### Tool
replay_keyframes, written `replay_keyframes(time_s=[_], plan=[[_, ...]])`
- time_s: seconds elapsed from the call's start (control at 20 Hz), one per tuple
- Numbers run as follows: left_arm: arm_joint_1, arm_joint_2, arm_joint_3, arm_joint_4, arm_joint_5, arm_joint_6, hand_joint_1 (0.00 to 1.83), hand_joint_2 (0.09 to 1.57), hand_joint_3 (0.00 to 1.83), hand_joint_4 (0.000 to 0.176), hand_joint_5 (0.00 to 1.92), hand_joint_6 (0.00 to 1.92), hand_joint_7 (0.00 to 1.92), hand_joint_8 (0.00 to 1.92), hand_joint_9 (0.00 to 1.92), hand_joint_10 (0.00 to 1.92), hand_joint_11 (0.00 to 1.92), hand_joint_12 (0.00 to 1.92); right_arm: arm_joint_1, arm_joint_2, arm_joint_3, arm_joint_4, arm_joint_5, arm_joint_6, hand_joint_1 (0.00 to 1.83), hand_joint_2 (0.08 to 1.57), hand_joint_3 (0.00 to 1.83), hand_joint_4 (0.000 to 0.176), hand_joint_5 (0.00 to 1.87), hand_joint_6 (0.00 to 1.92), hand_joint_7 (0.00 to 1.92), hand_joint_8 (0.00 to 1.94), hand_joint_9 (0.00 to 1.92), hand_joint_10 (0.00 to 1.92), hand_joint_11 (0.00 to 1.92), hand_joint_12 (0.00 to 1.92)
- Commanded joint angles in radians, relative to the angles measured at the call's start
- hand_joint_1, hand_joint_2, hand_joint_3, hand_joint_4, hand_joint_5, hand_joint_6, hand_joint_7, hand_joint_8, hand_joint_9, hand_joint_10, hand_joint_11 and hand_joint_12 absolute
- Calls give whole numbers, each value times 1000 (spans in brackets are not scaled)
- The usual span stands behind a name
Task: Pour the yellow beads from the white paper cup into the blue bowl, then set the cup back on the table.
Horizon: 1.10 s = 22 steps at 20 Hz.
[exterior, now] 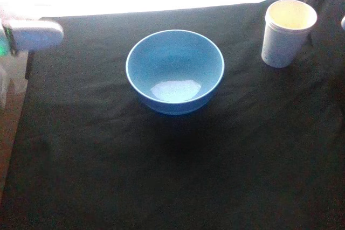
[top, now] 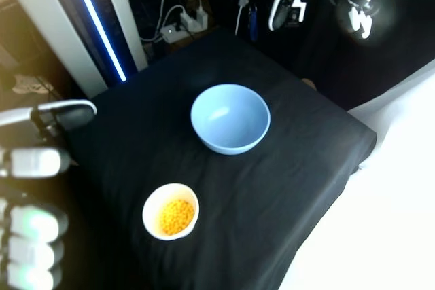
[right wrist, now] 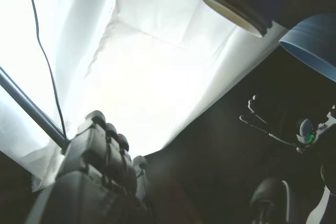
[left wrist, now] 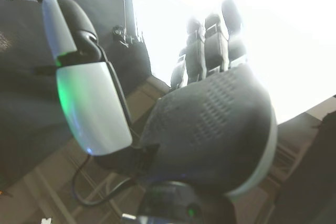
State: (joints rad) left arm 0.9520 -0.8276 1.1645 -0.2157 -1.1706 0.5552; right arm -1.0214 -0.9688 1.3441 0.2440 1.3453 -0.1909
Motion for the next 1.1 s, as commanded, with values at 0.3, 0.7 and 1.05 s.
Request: replay_keyframes(time_s=[0.3,0.7,1.05], plan=[[-2,-5,8,-25,-131,-9,282,863,0,34,0,0,165,0,174,3,0,478,7,-44,35,54,73,21,877,663,0,77,101,3,210,2,197,3,0,534],[27,-47,25,-21,-142,-55,354,781,0,26,0,0,111,0,88,0,0,265,4,-169,158,131,-91,97,814,698,0,176,0,0,33,0,3,0,0,0],[26,-54,25,-13,-143,-58,376,806,0,21,0,0,92,1,30,1,0,18,4,-235,231,165,-201,118,790,635,0,176,0,0,0,0,0,0,0,0]])
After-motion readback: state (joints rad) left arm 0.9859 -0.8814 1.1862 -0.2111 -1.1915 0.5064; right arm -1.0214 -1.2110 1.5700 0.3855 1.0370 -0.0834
